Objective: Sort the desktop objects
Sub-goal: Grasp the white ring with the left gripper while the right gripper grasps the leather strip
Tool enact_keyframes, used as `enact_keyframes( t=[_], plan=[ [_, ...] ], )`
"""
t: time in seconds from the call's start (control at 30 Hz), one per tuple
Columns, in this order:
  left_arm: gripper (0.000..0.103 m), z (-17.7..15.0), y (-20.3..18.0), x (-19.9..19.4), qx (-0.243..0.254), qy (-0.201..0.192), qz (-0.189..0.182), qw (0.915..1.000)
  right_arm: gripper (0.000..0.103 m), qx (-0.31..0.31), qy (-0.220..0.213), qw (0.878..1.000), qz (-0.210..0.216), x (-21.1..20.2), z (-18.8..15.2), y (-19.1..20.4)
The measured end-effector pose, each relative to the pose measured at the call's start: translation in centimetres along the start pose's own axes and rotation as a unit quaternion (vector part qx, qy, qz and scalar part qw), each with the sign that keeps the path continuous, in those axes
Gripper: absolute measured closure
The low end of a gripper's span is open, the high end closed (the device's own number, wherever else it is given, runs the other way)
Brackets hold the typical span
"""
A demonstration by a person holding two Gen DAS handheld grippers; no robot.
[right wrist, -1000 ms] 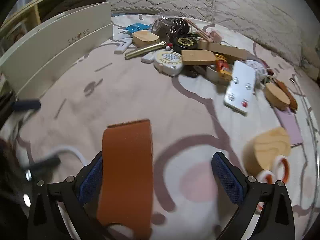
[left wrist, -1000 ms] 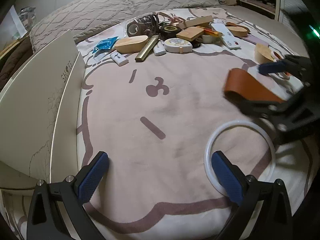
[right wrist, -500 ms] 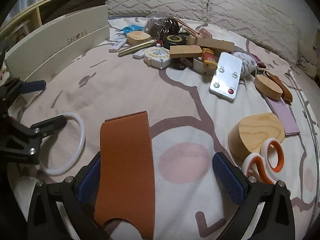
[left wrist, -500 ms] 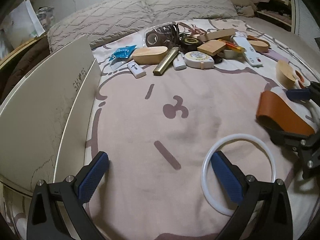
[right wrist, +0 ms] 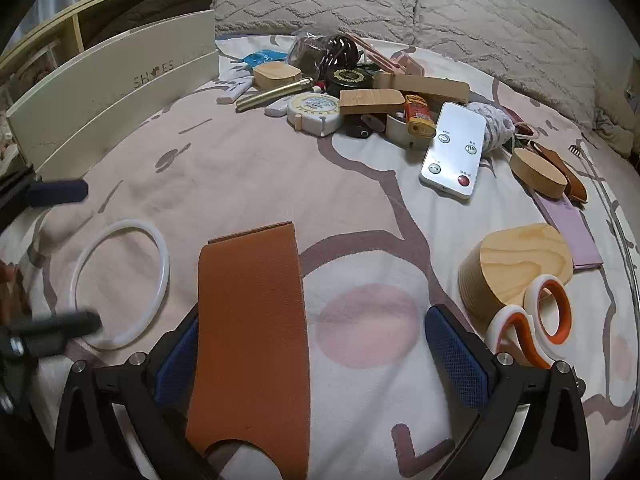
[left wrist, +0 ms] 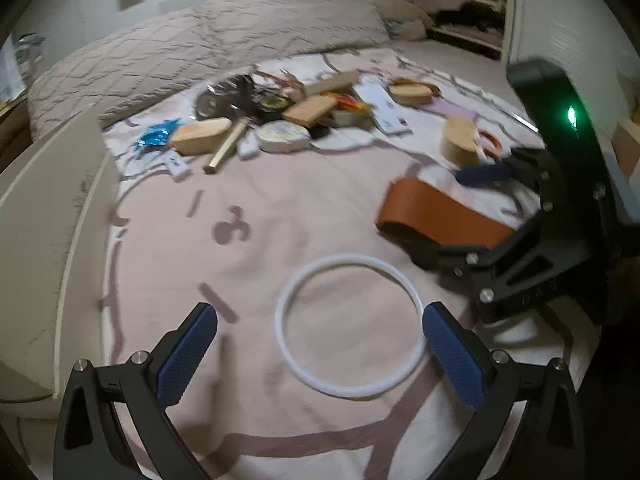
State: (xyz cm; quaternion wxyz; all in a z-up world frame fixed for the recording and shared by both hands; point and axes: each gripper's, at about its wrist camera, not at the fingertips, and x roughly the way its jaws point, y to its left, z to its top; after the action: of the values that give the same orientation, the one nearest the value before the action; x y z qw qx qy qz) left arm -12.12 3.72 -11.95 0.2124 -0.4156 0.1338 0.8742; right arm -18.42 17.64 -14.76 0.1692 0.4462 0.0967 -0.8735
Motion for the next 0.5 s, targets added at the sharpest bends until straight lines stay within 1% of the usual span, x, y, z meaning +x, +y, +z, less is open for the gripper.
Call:
enact_keyframes(
  t=[0.1,0.23,0.37,0.4,0.43,0.5],
  plan=[
    [0.000,-0.3,-0.5,0.8,0.005,0.012,-0.004,0.9999,0.000,0.004,0.000,1.000,0.005,0.1,0.0,-0.1],
    [0.000,-0.5,-0.4,1.3,0.002,0.011,-0.008,0.9999,0.000,0.005,-0.005,1.000,0.002,0.1,-0.1,-0.1],
    [0.000,-0.8,-0.6,1.5,0.003,0.009,-0.004,1.0000,0.001,-0.004,-0.028,1.000,-0.008,-0.5,-0.5,0.5],
    [0.000,-0.8,-0.6,1.5,-0.001,0.007,-0.003,1.0000,0.005,-0.007,-0.036,0.999,-0.007,-0.8,-0.6,0.7],
    [0.000,-0.9,-0.5,1.5,-0.003,0.007,-0.003,1.0000,0.007,-0.011,-0.041,0.999,-0.009,-0.9,-0.7,0.9],
    [0.000,-0.9,-0.5,1.6,-0.004,0.006,-0.004,1.0000,0.018,-0.024,-0.055,0.998,-0.014,-1.3,-0.9,1.5]
  ],
)
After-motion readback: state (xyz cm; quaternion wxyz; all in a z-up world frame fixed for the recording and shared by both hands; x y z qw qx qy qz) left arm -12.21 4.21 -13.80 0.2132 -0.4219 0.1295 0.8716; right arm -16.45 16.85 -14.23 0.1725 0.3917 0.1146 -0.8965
